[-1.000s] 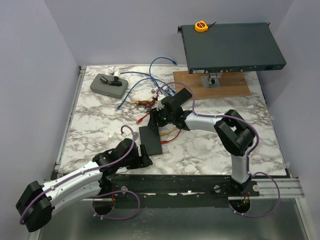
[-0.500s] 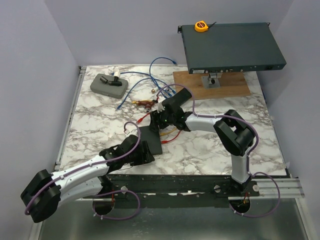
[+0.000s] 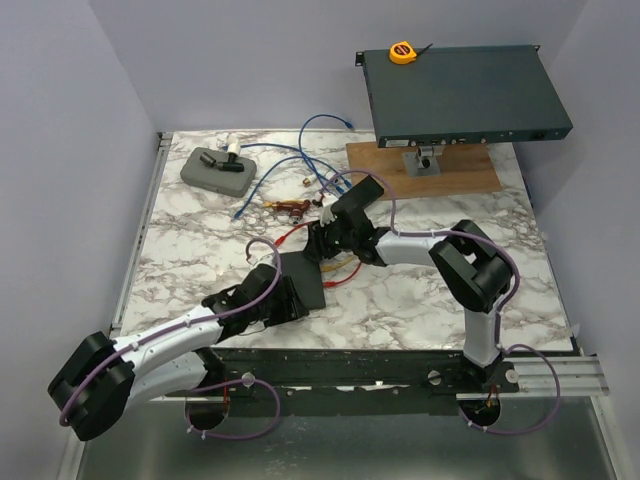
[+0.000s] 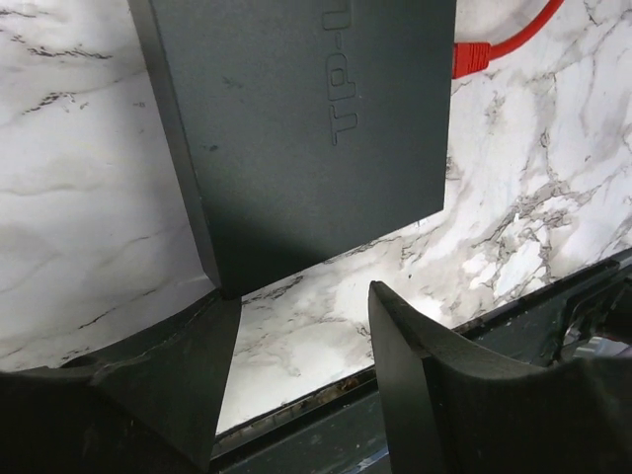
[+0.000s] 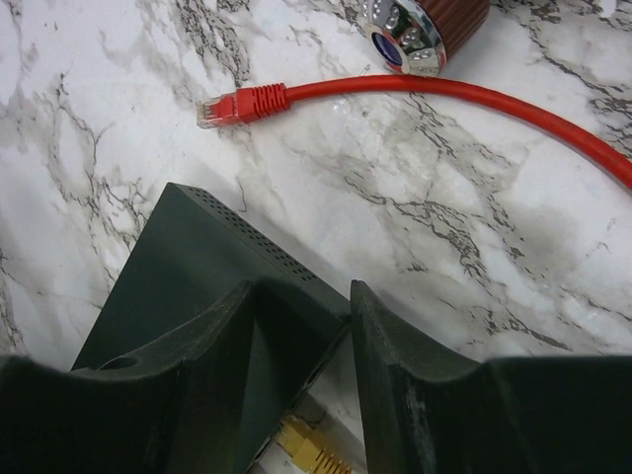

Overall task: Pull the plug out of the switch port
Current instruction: Move the switch port to the center of the board.

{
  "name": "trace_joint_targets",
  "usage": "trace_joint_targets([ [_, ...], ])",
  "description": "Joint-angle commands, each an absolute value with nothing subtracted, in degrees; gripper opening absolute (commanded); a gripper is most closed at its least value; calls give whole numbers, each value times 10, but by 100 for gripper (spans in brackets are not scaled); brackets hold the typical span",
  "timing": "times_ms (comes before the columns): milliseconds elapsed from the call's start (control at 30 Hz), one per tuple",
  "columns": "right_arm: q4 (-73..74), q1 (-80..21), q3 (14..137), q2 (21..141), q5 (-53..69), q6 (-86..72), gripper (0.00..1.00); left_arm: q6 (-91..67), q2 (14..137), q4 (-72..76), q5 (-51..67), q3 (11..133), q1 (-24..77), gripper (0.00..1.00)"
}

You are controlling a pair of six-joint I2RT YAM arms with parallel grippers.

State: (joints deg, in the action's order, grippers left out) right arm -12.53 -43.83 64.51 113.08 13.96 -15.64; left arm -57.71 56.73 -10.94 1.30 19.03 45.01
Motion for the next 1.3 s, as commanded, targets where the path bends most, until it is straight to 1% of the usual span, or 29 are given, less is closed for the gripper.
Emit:
trace_joint_targets([
  [0, -108, -446, 582, 1107, 167, -201, 44, -565, 610, -100, 0, 172, 420, 55],
  [267, -173, -446, 472, 1038, 163, -293, 44, -580, 617, -58, 20, 175, 385, 57],
  [667, -272, -460, 346, 946, 107, -444, 44, -586, 656, -17, 8, 237, 383, 58],
  [867, -269, -477, 318, 915, 71, -469, 44, -577, 696, -14, 5, 282, 374, 59],
  [1100, -255, -480, 297, 880, 50, -467, 44, -571, 726, -8, 4, 307, 344, 59],
  [1167, -238, -480, 297, 878, 40, -461, 45, -571, 729, -9, -9, 312, 334, 59],
  [1267, -215, -480, 302, 849, 16, -450, 50, -570, 717, -25, -16, 317, 319, 60],
])
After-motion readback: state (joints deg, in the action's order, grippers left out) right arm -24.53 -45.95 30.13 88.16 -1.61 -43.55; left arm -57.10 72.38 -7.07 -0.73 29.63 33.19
